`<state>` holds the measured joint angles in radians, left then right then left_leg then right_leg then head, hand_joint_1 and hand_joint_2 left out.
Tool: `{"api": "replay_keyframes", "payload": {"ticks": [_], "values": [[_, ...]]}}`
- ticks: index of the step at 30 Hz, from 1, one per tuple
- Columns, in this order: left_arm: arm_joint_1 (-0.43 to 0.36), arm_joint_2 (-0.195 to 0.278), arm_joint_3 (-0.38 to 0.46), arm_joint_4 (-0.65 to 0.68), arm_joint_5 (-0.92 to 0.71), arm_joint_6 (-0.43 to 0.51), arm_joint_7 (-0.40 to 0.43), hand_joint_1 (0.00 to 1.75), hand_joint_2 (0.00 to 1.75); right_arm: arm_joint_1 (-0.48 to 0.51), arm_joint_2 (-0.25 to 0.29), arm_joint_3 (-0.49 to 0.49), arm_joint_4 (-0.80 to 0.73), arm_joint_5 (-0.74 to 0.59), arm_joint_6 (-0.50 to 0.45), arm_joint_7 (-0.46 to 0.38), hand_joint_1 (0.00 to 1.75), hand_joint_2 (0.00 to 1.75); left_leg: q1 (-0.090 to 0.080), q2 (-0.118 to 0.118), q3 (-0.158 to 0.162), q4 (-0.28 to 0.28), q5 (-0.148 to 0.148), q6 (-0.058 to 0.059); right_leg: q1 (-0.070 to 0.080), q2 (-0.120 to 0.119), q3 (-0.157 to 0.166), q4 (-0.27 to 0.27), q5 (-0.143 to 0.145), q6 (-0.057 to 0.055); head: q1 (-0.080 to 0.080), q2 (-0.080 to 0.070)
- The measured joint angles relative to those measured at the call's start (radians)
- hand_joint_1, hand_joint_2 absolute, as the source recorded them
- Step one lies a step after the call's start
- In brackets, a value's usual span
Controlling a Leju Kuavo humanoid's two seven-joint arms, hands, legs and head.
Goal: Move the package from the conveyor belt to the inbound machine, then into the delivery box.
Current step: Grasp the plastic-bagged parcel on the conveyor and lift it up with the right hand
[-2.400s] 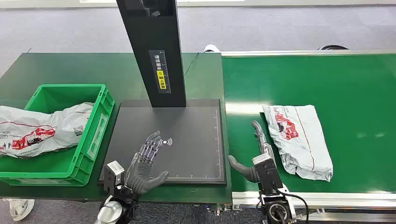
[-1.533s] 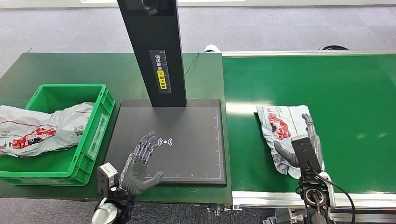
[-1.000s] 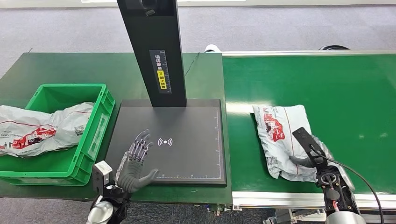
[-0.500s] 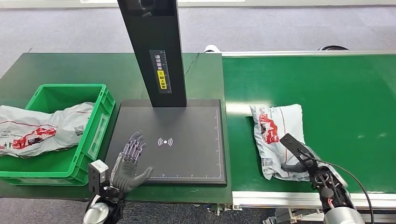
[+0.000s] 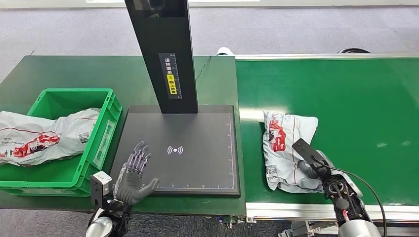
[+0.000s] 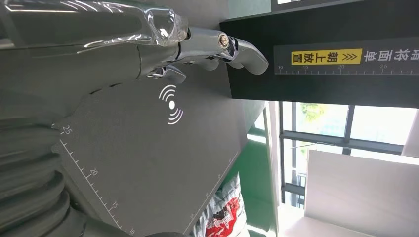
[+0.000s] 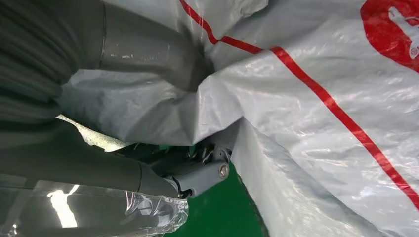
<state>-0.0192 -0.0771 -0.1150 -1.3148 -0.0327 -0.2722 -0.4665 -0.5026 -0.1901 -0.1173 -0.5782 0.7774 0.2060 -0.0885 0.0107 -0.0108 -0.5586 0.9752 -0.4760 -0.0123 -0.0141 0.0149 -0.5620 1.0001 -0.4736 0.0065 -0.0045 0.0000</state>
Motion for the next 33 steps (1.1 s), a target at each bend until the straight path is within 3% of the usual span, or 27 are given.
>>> {"api": "replay_keyframes", "payload": {"ticks": [13, 20, 28, 30, 33], "values": [[0.001, -0.003, 0.007, -0.004, -0.005, 0.000, -0.004, 0.00, 1.75, 0.028, 0.020, 0.049, -0.040, -0.026, 0.005, -0.005, 1.75, 1.75, 0.000, 0.000, 0.000, 0.000, 0.000, 0.000, 0.000, 0.000, 0.000, 0.000, 0.000, 0.000, 0.000, 0.000], [0.026, -0.005, 0.019, -0.041, -0.008, 0.000, -0.005, 0.00, 1.75, 0.070, 0.048, 0.059, -0.120, -0.113, -0.100, -0.040, 1.75, 1.75, 0.000, 0.000, -0.001, 0.000, 0.000, 0.000, 0.000, 0.000, -0.001, 0.000, 0.000, 0.000, 0.000, 0.000], [0.041, -0.005, 0.025, -0.064, -0.008, 0.000, -0.005, 0.00, 1.75, 0.091, 0.062, 0.059, -0.184, -0.130, -0.115, -0.040, 1.75, 1.75, 0.000, 0.000, -0.001, 0.000, 0.000, 0.000, 0.000, 0.000, -0.001, 0.000, 0.000, 0.000, 0.000, 0.000], [0.042, -0.004, 0.025, -0.065, -0.008, 0.000, -0.005, 0.00, 1.75, 0.099, 0.066, 0.056, -0.200, -0.149, -0.162, -0.056, 1.75, 1.75, 0.000, 0.000, -0.002, 0.000, 0.000, 0.000, 0.000, 0.000, -0.001, 0.000, 0.000, 0.000, 0.000, 0.000], [0.048, -0.004, 0.025, -0.074, -0.006, 0.000, -0.005, 0.00, 1.75, 0.118, 0.079, 0.042, -0.257, -0.163, -0.339, -0.087, 1.75, 1.75, 0.000, 0.000, -0.002, 0.000, 0.000, 0.000, 0.000, -0.001, -0.001, 0.000, 0.000, 0.000, 0.000, 0.000]]}}
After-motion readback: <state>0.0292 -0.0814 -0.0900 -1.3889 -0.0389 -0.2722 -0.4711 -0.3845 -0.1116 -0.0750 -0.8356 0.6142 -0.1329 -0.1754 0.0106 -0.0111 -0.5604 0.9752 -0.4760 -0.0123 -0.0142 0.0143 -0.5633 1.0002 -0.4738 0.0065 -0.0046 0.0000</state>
